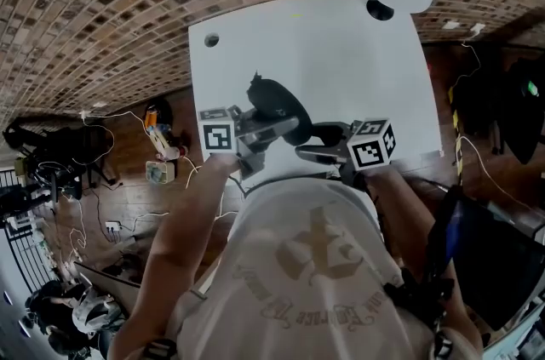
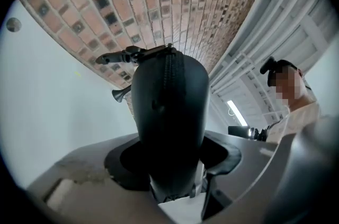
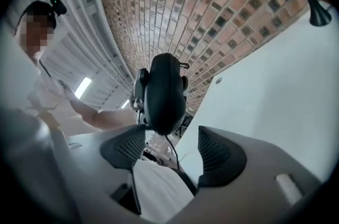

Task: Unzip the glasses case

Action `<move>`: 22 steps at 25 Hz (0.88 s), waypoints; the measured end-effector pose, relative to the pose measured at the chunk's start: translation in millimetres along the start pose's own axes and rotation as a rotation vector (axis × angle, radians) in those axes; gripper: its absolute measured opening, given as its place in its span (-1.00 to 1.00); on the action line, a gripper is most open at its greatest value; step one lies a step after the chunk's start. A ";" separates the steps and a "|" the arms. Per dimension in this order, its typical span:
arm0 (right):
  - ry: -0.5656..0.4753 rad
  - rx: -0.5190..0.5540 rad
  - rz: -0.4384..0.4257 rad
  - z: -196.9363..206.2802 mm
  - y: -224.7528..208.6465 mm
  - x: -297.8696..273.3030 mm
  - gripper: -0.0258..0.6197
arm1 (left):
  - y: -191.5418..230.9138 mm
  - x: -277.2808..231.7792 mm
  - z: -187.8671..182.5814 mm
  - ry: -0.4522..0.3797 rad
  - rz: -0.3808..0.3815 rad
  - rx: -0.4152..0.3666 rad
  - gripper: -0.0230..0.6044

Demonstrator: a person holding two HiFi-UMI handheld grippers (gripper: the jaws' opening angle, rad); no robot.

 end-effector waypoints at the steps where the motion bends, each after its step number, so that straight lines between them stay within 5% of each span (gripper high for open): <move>1: -0.030 -0.026 -0.022 -1.7 0.2 -1.2 0.04 | -1.6 -1.6 0.6 -0.009 0.013 0.014 -0.06; 7: -0.174 -0.119 -0.113 -17.3 3.8 -3.8 0.08 | 5.3 -8.4 12.9 0.014 0.000 0.053 -0.06; 12: -0.220 -0.202 -0.067 -18.6 -8.9 -1.8 -0.03 | 21.9 -9.2 20.4 0.044 -0.067 0.089 -0.04; 15: -0.234 -0.263 -0.023 -12.3 -19.6 0.4 -0.04 | 38.0 -10.4 24.1 0.056 -0.154 0.074 0.11; 20: -0.374 -0.437 -0.078 -4.5 -33.4 2.1 -0.04 | 67.2 0.9 18.3 -0.026 -0.316 0.111 0.22; 22: -0.389 -0.461 0.049 2.6 -55.3 21.1 -0.04 | 79.4 14.3 13.9 -0.088 -0.388 0.149 0.22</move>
Point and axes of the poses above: the fingertips, and each gripper's own axes: x backward along the fingers, y to its left, z out of its underside, the point moved 3 cm from there along x, backward along the fingers, and after that the axes turned 8 degrees about -z, right-handed, at the moved point
